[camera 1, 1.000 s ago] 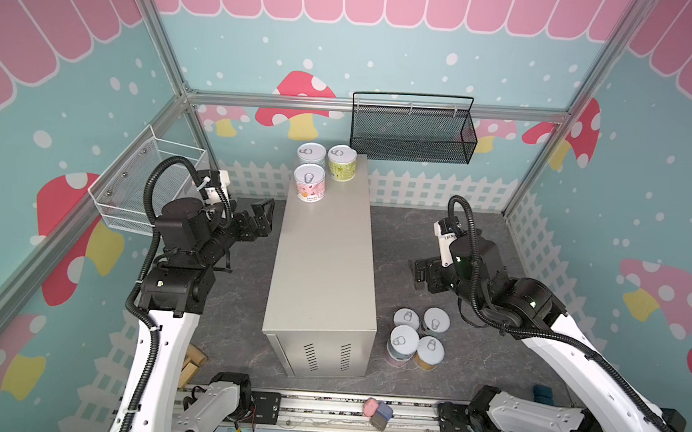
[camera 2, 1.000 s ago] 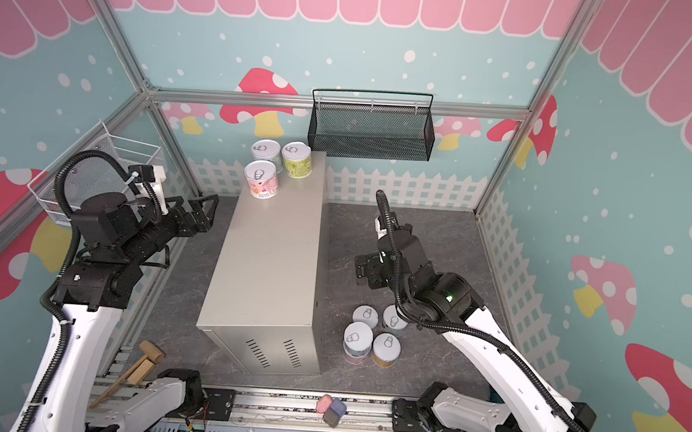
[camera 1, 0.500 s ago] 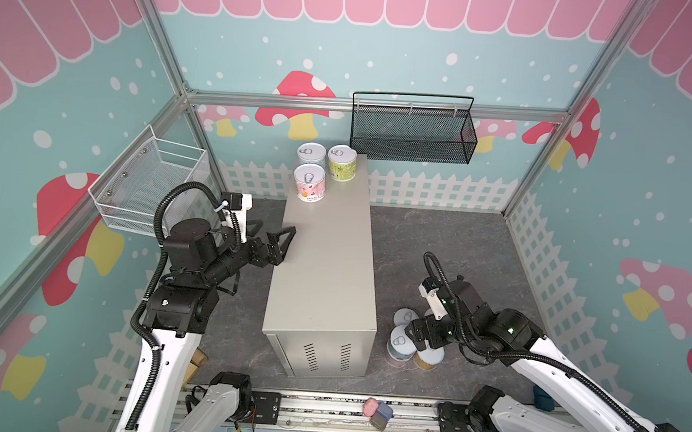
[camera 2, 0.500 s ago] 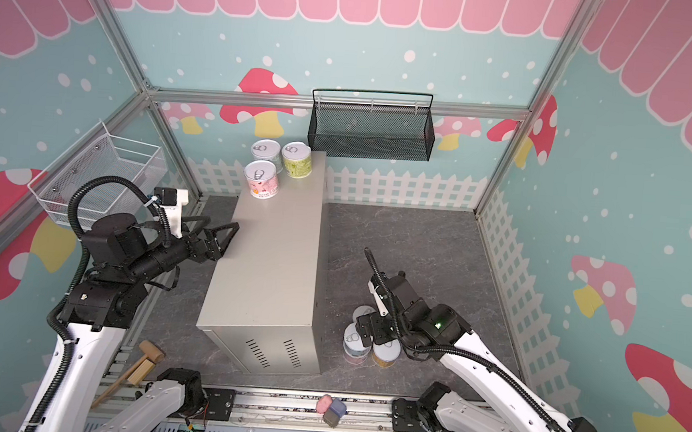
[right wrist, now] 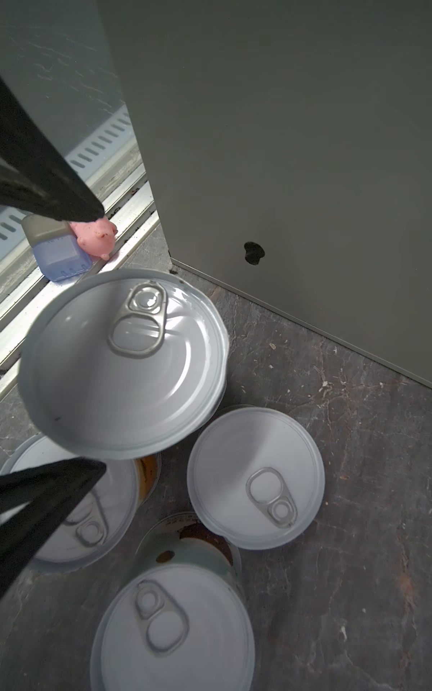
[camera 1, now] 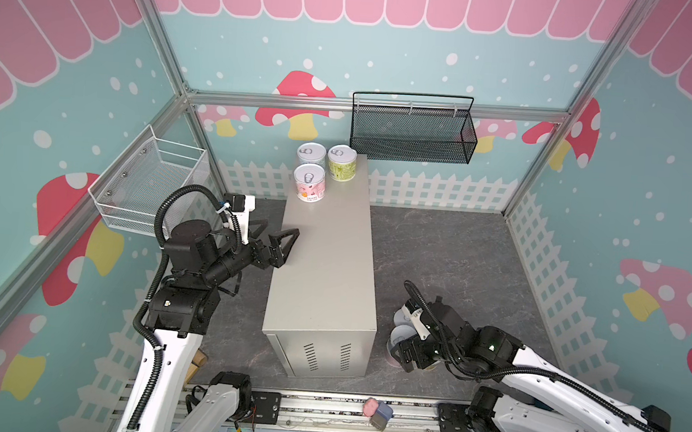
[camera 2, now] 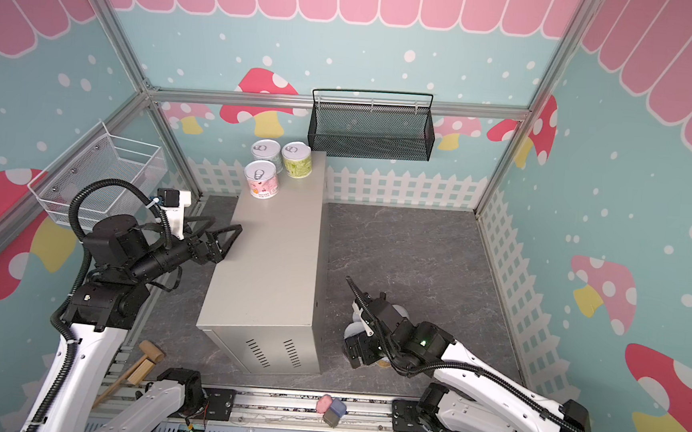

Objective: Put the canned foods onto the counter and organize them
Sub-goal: 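Grasp a light-blue-label can from the floor cluster with the right gripper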

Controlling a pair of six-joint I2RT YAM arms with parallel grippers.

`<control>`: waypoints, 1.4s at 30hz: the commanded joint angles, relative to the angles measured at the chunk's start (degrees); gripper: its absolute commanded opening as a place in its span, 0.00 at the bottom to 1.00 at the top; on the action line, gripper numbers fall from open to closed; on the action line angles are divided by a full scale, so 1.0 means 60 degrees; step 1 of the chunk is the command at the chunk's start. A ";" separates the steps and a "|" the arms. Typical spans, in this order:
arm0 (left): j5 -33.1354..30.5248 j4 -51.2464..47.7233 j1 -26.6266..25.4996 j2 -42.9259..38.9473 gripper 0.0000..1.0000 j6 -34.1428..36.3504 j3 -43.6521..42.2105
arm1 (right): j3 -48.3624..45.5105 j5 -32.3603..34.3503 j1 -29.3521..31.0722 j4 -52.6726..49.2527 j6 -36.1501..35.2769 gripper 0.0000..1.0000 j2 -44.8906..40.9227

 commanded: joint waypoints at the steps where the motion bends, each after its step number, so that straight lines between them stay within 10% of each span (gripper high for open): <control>1: 0.0227 0.0227 -0.0032 -0.0094 0.99 0.0100 -0.0126 | -0.0041 0.1113 0.0376 0.0159 0.0680 0.99 0.0310; 20: 0.0212 0.0550 0.0065 -0.0167 0.99 -0.0017 -0.0345 | -0.0181 0.2197 0.0702 0.0818 0.0995 0.93 0.1011; 42: 0.0461 0.0753 0.0131 -0.0064 0.99 -0.0204 -0.0486 | 0.1749 0.2769 0.0665 0.0412 0.0107 0.64 0.0722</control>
